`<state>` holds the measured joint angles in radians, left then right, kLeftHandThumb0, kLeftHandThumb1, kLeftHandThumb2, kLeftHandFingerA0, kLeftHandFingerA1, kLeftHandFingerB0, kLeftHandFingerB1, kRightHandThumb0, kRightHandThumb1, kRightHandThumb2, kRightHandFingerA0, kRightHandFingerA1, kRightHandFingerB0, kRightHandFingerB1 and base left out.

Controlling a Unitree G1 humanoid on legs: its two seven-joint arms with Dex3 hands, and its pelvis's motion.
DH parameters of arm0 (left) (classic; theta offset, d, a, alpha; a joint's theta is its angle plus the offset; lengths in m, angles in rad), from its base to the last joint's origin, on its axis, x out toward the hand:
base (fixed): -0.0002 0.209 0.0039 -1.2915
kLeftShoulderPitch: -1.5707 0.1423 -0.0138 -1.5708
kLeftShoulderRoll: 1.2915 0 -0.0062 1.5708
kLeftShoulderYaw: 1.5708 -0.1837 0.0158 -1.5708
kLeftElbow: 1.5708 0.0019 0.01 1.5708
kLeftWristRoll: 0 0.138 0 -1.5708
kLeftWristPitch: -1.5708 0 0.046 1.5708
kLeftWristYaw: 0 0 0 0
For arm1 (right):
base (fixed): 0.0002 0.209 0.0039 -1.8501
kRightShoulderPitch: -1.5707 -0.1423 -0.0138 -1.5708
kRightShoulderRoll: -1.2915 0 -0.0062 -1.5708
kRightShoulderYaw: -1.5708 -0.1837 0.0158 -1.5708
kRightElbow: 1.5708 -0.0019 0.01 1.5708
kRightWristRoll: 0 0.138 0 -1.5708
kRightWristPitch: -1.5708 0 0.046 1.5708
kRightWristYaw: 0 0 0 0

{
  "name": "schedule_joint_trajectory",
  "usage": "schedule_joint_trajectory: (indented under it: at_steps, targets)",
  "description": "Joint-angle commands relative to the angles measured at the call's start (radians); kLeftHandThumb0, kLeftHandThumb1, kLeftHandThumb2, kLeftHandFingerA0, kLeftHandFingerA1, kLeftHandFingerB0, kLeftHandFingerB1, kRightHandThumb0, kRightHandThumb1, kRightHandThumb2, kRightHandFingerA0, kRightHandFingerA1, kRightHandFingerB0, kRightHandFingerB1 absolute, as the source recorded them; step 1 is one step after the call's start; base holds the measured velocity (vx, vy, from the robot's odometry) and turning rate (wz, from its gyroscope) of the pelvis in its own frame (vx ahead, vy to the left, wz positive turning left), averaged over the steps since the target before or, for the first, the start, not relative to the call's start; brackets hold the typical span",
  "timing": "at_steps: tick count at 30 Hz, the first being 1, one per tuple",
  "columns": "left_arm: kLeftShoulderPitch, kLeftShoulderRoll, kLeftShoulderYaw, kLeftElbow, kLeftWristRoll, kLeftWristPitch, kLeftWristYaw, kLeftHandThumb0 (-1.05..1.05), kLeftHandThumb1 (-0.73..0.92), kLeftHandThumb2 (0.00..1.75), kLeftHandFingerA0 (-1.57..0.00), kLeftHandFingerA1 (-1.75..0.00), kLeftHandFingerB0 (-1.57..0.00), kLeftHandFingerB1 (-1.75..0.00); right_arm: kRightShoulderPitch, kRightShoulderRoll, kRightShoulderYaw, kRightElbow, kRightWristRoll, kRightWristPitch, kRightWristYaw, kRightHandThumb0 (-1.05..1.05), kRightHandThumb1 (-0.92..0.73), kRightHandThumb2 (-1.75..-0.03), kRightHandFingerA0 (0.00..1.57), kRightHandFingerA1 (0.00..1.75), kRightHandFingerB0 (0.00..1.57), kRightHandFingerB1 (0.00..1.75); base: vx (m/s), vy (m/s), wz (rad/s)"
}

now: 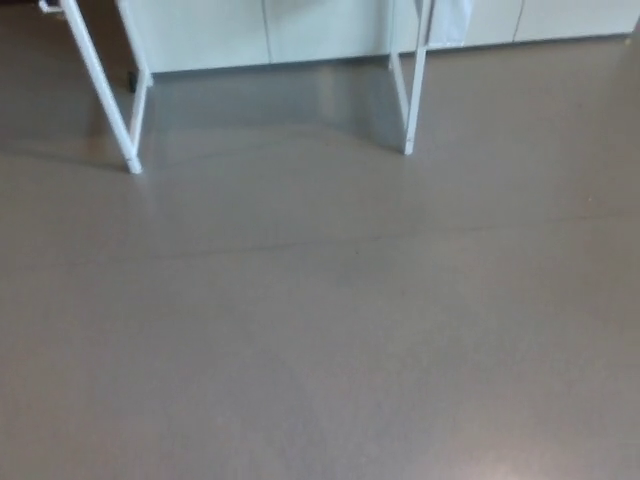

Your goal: The robot walks towards a desk on which a file tray is kept in the middle and a toilet paper roll is kept on its right. The robot uses its right hand to hook on finger in the gap of the roll and grabs it, lifts it and places it on the tray.

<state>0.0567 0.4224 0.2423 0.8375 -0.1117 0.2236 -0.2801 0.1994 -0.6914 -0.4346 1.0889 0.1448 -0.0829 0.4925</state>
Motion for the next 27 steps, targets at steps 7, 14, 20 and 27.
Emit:
schedule_joint_trajectory:
  at_steps: [7, 14, 20, 27]
  targets:
    - [0.003, 0.025, 0.014, -0.008, 0.007, -0.033, 0.009, -0.73, 0.92, 0.71, -0.20, -0.51, -0.19, -0.32, 0.012, 0.003, 0.002, -0.005, 0.024, -0.022, -0.009, -0.40, -0.24, -0.91, 0.00, 0.49, 0.05, 0.52, 0.36, 0.154, -0.11]
    - [-0.003, 0.027, 0.008, 0.004, 0.019, -0.045, 0.014, -0.34, 0.59, 1.15, -0.03, -0.52, 0.00, -0.47, 0.012, -0.006, 0.018, 0.007, 0.009, -0.041, -0.002, -0.88, -0.57, -0.92, 0.09, 0.37, 0.04, 0.36, 0.32, -0.048, 0.12]
    - [-0.013, 0.029, 0.010, 0.005, 0.014, -0.035, 0.003, -0.34, 0.59, 1.15, -0.04, -0.53, 0.00, -0.47, 0.031, 0.003, 0.010, -0.028, 0.021, -0.046, -0.002, -0.88, -0.58, -0.92, 0.09, 0.45, 0.04, 0.36, 0.40, -0.219, 0.10]
    - [-0.027, 0.029, 0.006, 0.020, 0.022, -0.047, 0.014, -0.34, 0.58, 1.15, -0.04, -0.53, 0.00, -0.47, 0.023, -0.011, 0.031, -0.017, 0.006, -0.043, -0.001, -0.89, -0.56, -0.95, 0.07, 0.36, 0.04, 0.33, 0.31, -0.006, -0.10]
